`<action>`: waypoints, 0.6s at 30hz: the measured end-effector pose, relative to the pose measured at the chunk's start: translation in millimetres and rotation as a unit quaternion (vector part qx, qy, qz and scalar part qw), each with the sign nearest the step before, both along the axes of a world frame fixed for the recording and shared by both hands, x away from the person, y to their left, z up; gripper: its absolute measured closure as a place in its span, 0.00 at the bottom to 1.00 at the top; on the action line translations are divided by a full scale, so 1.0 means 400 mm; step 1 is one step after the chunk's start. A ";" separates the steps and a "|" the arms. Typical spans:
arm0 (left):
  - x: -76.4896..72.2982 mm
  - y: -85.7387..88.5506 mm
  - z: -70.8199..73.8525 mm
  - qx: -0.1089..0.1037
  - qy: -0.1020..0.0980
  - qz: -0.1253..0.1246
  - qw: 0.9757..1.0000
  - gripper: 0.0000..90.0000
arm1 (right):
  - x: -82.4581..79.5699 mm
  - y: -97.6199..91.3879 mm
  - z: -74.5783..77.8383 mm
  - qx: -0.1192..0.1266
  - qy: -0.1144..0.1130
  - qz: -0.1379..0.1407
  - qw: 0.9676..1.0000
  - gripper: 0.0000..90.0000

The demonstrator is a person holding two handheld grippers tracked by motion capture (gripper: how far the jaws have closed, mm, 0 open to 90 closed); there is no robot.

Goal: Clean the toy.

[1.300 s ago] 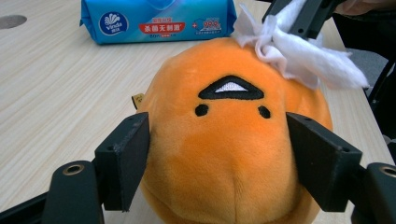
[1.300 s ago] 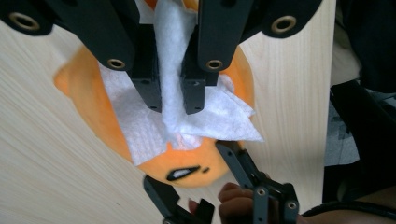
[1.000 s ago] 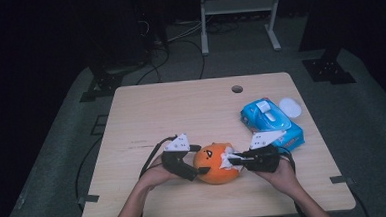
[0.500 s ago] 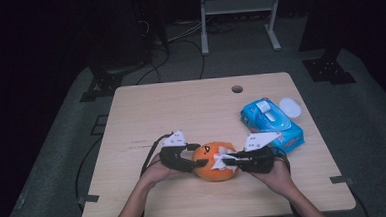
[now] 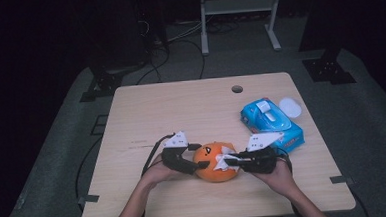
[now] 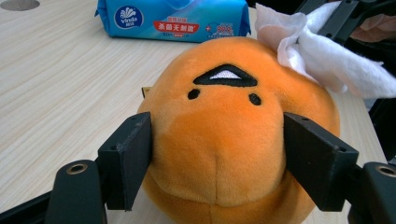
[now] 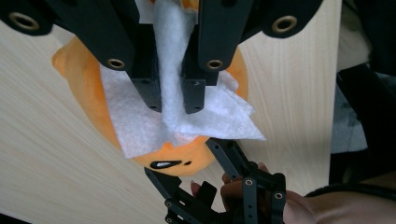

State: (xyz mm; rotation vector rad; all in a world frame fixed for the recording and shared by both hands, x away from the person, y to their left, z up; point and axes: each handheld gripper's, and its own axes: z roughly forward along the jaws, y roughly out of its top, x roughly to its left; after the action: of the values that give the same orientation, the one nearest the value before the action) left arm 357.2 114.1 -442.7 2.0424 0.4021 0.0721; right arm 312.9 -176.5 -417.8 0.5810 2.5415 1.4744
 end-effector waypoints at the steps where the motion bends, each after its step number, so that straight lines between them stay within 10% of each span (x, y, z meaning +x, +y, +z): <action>1: 0.000 0.000 0.000 0.000 0.000 0.000 1.000 0.30 | 0.002 -0.002 0.000 0.000 0.001 0.001 1.000 0.89; 10: -0.001 0.003 0.000 -0.001 -0.002 -0.009 1.000 0.30 | 0.011 -0.105 -0.040 -0.002 0.036 -0.046 0.998 0.89; 18: -0.001 -0.011 0.003 0.004 -0.005 -0.002 1.000 0.30 | -0.011 -0.049 -0.020 0.012 0.025 0.002 1.000 0.89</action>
State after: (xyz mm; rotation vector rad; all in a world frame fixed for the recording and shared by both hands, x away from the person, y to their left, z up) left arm 356.7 109.6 -441.6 2.0493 0.3929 0.0820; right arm 308.6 -196.2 -425.8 0.6256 2.5675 1.5120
